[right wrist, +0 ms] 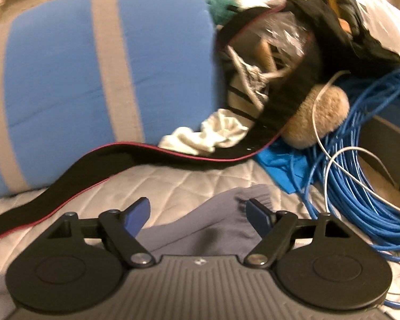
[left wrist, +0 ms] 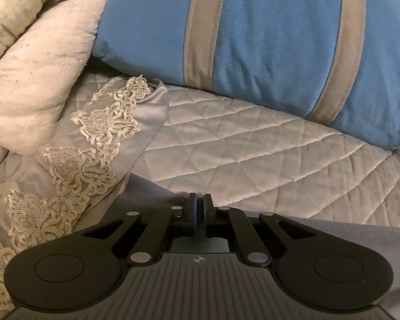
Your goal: Fold clothes
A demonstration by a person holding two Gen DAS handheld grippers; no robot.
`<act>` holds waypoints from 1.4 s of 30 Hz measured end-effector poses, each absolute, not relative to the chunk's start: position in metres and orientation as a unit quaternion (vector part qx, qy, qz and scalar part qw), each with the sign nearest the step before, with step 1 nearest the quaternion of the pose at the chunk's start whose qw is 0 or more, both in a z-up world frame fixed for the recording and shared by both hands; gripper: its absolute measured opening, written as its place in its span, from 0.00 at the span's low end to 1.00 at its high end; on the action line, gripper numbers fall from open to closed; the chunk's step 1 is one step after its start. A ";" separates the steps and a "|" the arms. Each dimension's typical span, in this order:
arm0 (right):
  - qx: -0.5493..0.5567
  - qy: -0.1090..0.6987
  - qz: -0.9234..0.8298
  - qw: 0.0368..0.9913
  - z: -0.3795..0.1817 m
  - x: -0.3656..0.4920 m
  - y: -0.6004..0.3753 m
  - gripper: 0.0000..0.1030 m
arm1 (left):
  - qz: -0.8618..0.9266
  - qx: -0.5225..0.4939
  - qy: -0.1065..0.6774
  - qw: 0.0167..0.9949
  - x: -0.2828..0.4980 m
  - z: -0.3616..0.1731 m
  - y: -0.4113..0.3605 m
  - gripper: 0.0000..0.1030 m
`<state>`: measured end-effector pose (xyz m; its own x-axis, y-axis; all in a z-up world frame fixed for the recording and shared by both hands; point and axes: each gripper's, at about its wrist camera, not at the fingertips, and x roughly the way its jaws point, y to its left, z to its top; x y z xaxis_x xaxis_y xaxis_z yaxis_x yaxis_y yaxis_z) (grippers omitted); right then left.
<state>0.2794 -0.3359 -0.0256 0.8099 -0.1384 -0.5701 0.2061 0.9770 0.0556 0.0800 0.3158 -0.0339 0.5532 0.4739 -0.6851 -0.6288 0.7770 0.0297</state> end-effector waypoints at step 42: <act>-0.058 0.260 0.026 0.964 0.062 0.006 -0.495 0.90 | 0.081 0.046 0.263 0.960 -0.136 0.126 0.194 0.75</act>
